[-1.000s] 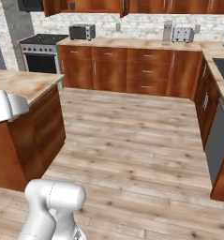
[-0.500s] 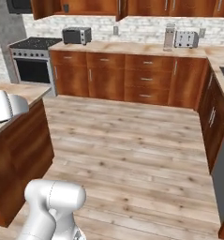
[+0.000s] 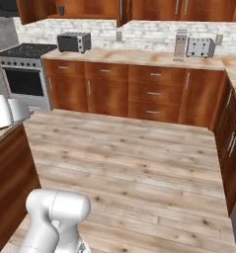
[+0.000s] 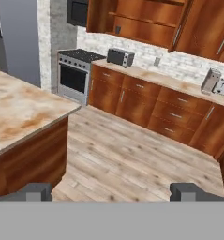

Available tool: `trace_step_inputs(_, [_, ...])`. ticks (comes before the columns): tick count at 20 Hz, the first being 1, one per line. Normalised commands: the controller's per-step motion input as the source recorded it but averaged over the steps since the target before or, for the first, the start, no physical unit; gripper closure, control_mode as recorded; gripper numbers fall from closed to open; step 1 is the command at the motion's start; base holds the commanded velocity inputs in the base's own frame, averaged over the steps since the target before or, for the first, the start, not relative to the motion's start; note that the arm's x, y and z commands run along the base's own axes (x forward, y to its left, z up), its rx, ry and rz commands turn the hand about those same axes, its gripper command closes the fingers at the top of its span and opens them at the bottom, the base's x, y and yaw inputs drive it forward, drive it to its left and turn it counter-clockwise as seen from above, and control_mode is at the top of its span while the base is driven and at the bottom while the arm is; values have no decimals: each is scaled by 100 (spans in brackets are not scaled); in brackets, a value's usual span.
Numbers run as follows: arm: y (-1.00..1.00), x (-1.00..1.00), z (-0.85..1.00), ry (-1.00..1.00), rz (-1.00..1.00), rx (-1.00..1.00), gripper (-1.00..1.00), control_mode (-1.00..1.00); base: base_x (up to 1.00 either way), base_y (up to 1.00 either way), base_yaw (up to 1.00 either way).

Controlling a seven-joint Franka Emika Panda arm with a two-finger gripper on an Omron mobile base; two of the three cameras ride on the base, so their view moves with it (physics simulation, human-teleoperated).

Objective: There is a bowl on the dining counter. Grab a lemon wedge from the fridge and place it in the bowl. Then get the liquor bottle and glass cup from the cabinet and place them next to the bowl.

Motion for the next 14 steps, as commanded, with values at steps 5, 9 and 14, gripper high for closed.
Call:
trace_step_inputs(5, [0, 0, 0, 0, 0, 0, -100, 100, 100, 0, 3])
trace_step_inputs(9, [0, 0, 0, 0, 0, 0, -100, 100, 100, 0, 4])
trace_step_inputs(14, [0, 0, 0, 0, 0, 0, -100, 100, 100, 0, 5])
